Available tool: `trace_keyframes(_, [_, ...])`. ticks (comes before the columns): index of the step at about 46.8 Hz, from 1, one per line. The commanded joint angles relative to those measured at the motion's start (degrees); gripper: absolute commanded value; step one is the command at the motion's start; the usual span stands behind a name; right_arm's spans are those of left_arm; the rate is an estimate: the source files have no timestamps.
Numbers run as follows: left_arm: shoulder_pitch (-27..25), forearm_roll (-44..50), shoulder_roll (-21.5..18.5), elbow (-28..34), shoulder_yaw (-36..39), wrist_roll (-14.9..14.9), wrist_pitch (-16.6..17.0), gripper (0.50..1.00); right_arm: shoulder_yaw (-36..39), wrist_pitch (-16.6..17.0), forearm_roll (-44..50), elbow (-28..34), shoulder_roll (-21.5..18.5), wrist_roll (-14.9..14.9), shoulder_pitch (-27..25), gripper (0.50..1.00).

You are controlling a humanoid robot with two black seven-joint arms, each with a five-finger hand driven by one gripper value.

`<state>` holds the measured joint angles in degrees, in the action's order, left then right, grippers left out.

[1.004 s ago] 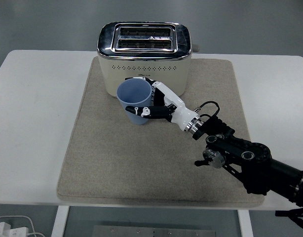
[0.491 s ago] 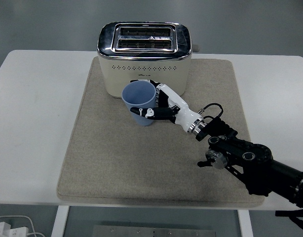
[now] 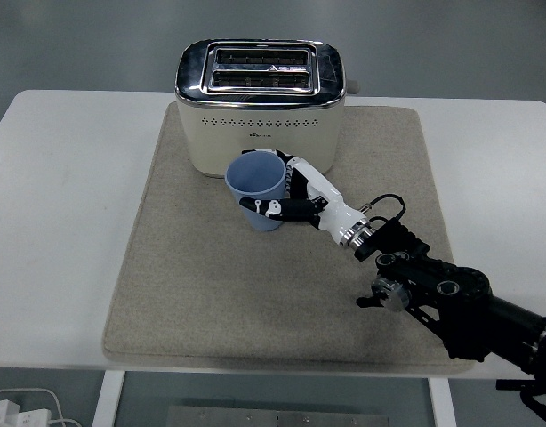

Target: Put the water cup in front of the bread machine

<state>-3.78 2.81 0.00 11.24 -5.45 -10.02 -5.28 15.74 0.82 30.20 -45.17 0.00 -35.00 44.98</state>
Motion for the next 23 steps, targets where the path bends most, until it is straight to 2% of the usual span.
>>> trace_keyframes(1, [0.0,0.01,0.0,0.01,0.0,0.0,0.0,1.0,-0.01,-0.2,-0.05,0.0,0.0,0.0,-0.16,0.858])
trace_keyframes(12, [0.0,0.01,0.0,0.01,0.0,0.0,0.0,1.0,-0.01,-0.46,-0.05,-0.09,0.0,0.0,-0.95,0.864])
trace_keyframes(16, [0.0,0.01,0.0,0.01,0.0,0.0,0.0,1.0,-0.01,-0.64,-0.05,-0.09,0.0,0.0,-0.95,0.891])
trace_keyframes(23, [0.0,0.01,0.0,0.01,0.0,0.0,0.0,1.0,-0.01,-0.64,-0.05,-0.09,0.0,0.0,-1.12,0.907])
